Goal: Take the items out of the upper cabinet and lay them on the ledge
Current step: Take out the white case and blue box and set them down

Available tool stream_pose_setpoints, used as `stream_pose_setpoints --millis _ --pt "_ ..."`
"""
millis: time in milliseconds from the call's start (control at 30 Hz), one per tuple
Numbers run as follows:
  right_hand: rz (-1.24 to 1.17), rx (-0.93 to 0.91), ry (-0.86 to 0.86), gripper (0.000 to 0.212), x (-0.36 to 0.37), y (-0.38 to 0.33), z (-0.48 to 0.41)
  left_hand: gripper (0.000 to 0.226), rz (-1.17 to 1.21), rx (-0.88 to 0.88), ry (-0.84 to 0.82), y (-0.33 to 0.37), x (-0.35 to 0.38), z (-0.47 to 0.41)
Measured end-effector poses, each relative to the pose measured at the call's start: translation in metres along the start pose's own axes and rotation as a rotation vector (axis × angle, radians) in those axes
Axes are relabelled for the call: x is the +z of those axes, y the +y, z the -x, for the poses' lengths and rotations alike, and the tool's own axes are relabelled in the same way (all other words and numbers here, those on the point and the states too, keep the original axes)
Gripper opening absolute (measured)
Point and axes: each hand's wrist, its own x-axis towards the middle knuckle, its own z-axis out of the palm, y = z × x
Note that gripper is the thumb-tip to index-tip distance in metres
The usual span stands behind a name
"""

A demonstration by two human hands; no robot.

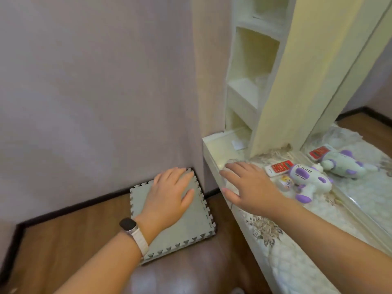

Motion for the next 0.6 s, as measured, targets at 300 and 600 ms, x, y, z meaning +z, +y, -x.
stream_pose_setpoints --millis 300,600 --pt "-0.001 -0.313 0.003 0.049 0.017 -0.189 -0.088 0.044 -0.115 -0.281 0.131 -0.129 -0.071 0.15" --pt "-0.06 -0.636 0.043 0.048 0.038 -0.415 -0.135 0.046 -0.17 -0.558 0.213 -0.249 -0.135 0.323"
